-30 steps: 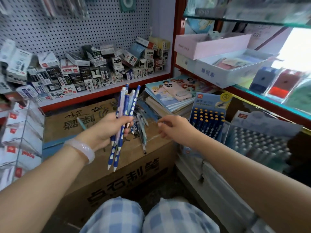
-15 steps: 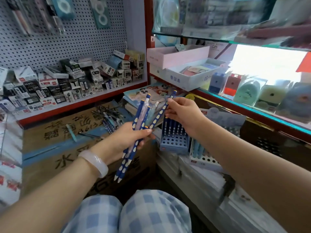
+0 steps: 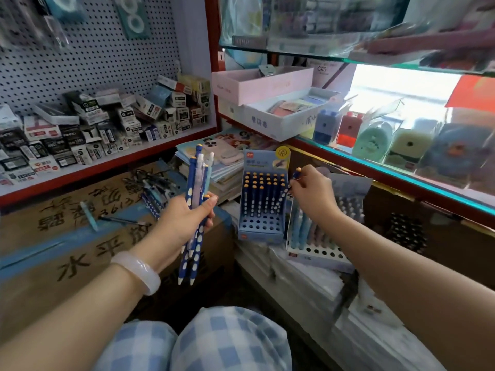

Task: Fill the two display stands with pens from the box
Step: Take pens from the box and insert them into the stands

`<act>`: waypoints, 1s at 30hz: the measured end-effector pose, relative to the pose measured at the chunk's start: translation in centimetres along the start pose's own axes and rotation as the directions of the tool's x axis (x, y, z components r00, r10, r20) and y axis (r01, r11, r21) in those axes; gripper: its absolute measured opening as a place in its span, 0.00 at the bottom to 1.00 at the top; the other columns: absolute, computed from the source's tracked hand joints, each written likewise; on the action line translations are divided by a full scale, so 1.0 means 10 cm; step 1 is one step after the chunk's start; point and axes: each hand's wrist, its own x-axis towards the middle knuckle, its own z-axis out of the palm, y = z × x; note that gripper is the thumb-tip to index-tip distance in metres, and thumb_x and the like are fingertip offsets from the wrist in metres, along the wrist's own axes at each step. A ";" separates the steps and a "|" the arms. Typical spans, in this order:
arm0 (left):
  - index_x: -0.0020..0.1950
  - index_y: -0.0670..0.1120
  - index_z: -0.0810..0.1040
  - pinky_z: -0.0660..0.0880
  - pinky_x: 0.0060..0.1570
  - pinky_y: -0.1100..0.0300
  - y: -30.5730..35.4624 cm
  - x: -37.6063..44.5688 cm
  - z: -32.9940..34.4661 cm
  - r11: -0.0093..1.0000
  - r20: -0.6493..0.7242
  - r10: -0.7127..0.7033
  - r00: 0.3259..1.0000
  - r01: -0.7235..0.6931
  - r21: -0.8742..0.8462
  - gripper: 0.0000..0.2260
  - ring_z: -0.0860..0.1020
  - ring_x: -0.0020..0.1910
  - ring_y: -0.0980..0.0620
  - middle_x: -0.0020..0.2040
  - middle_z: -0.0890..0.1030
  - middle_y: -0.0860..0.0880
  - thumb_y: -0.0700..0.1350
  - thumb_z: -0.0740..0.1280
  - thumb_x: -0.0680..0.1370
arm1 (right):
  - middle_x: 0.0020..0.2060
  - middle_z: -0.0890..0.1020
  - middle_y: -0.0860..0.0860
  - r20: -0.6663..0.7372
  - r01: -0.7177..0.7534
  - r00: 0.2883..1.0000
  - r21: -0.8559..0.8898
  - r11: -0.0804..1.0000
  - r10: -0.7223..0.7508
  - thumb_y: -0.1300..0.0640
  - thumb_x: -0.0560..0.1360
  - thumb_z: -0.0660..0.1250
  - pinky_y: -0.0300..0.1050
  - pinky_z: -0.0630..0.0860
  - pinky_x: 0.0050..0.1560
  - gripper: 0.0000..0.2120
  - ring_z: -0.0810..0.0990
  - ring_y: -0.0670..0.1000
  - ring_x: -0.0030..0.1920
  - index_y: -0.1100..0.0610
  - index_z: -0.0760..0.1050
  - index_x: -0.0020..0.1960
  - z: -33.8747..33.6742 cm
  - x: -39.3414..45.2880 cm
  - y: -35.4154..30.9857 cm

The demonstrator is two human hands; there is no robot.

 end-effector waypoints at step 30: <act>0.45 0.46 0.77 0.75 0.30 0.68 -0.45 0.24 0.00 0.991 0.048 -0.015 0.999 0.009 0.132 0.03 0.76 0.27 0.59 0.33 0.77 0.48 0.41 0.64 0.77 | 0.37 0.75 0.54 0.281 0.127 0.960 -0.440 0.889 0.002 0.59 0.80 0.58 0.44 0.66 0.34 0.09 0.72 0.55 0.37 0.61 0.67 0.59 0.77 0.40 0.31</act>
